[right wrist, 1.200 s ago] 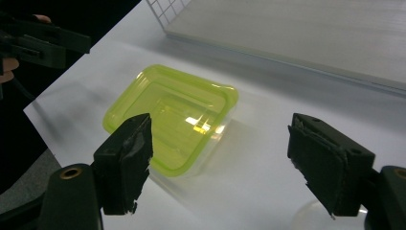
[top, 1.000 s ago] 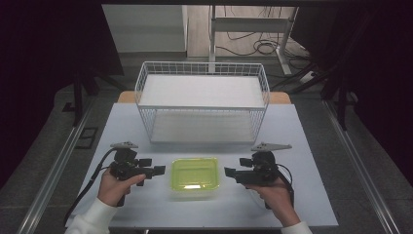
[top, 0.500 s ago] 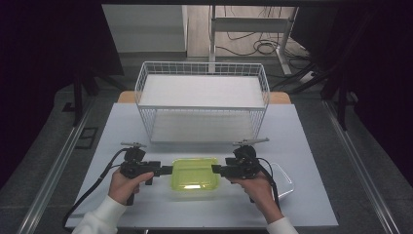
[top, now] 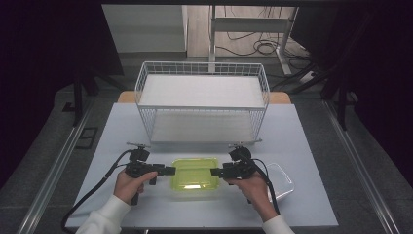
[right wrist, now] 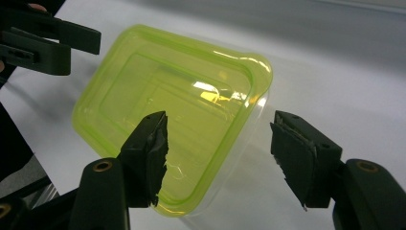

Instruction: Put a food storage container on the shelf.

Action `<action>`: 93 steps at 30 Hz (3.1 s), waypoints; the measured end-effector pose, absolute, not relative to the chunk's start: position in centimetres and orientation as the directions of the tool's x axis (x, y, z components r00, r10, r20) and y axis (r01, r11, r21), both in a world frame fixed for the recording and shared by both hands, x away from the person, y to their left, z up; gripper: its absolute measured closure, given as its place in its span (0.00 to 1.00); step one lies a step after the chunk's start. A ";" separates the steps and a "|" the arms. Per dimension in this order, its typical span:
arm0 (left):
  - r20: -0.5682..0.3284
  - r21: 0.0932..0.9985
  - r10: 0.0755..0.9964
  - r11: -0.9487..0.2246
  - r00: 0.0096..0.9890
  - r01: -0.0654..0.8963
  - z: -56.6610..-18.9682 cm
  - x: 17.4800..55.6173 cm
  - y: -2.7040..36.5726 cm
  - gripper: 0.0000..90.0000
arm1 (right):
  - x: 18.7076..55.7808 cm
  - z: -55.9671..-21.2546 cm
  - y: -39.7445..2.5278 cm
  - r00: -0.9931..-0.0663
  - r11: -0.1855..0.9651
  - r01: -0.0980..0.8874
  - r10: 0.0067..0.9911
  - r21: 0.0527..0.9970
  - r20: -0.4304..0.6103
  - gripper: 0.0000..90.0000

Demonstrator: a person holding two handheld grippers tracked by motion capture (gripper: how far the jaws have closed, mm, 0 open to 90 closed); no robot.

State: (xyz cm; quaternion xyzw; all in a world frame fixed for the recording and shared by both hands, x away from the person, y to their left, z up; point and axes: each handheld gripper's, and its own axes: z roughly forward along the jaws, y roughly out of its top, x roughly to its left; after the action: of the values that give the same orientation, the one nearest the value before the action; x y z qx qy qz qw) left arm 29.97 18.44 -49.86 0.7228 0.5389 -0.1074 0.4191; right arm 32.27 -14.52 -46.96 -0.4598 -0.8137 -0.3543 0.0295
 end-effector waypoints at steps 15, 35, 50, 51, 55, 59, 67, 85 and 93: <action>-0.680 0.418 0.641 -0.061 0.357 0.906 -51.4 30.5 17.9 0.54 | 32.6 -47.9 -14.3 -0.551 0.325 0.793 0.742 0.515 0.382 0.48; -0.686 0.403 0.631 -0.084 0.361 0.911 -51.9 30.3 17.6 0.72 | 33.0 -48.9 -13.9 -0.510 0.304 0.838 0.731 0.453 0.452 0.59; -0.688 0.454 0.606 -0.068 0.399 0.888 -50.9 29.6 18.1 0.87 | 32.2 -47.5 -15.1 -0.513 0.223 0.817 0.702 0.532 0.493 0.84; -0.688 0.454 0.606 -0.068 0.399 0.888 -50.9 29.6 18.1 0.87 | 32.2 -47.5 -15.1 -0.513 0.223 0.817 0.702 0.532 0.493 0.84; -0.683 0.485 0.600 -0.053 0.416 0.873 -50.1 29.2 18.5 0.87 | 32.0 -46.8 -15.4 -0.546 0.213 0.794 0.663 0.569 0.513 0.84; -0.663 0.523 0.605 -0.048 0.441 0.851 -48.9 28.7 18.7 0.87 | 31.7 -46.0 -15.4 -0.580 0.228 0.768 0.644 0.599 0.499 0.84; -0.607 0.603 0.619 -0.048 0.498 0.796 -46.8 27.8 18.6 0.87 | 31.1 -44.7 -15.5 -0.627 0.234 0.720 0.623 0.653 0.468 0.84; -0.526 0.706 0.621 -0.062 0.582 0.705 -43.6 27.0 18.0 0.87 | 29.9 -41.3 -16.6 -0.714 0.250 0.608 0.588 0.753 0.381 0.84; -0.504 0.729 0.622 -0.065 0.599 0.681 -43.0 27.1 17.9 0.87 | 29.6 -40.7 -16.7 -0.730 0.254 0.577 0.586 0.776 0.351 0.84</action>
State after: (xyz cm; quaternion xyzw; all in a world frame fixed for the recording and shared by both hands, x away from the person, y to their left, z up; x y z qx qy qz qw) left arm 27.09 17.94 -43.01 0.7290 0.4468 -0.0285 0.5178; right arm 29.63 -16.68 -40.74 -0.3672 -0.7918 -0.4881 -0.0045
